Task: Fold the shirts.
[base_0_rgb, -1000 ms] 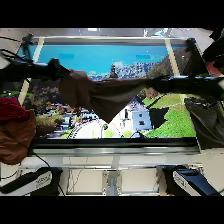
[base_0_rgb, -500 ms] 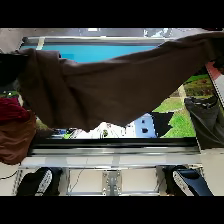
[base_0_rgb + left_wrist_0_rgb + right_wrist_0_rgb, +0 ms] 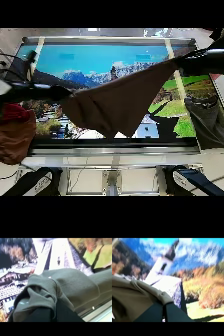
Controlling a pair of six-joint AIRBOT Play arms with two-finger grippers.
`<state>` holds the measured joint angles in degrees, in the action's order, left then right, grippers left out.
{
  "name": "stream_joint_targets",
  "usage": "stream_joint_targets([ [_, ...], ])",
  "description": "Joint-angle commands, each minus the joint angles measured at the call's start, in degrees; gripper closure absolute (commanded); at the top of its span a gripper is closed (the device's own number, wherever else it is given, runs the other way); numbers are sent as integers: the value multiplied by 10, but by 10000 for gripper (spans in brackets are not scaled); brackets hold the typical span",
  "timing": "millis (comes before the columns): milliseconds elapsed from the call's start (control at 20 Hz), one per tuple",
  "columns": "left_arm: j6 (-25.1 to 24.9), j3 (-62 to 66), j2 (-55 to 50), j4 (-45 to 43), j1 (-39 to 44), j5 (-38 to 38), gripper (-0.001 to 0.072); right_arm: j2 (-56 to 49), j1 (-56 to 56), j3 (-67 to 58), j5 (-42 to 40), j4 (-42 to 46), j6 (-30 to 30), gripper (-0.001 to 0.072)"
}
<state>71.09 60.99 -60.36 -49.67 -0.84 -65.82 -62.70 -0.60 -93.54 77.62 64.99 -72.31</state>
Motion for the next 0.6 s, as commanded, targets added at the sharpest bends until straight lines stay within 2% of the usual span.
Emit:
stream_joint_targets([
  [0,-16,-53,-141,-8,46,157,689,-129,0,50,-20,4,-3,698],
  [100,-15,-53,-223,4,61,266,689,-203,1,64,-76,-7,-3,698],
  [200,-15,-49,-283,34,66,340,689,-267,5,64,-143,-21,-3,698],
  [350,-15,-46,-314,74,67,426,689,-325,18,64,-255,-55,-3,698],
  [450,-15,-38,-313,79,66,448,689,-339,29,63,-310,-68,-3,696],
  [500,-14,-32,-309,82,64,444,683,-339,35,62,-329,-68,-3,673],
  [550,-14,-27,-302,89,64,443,571,-338,36,55,-333,-72,-8,557],
])
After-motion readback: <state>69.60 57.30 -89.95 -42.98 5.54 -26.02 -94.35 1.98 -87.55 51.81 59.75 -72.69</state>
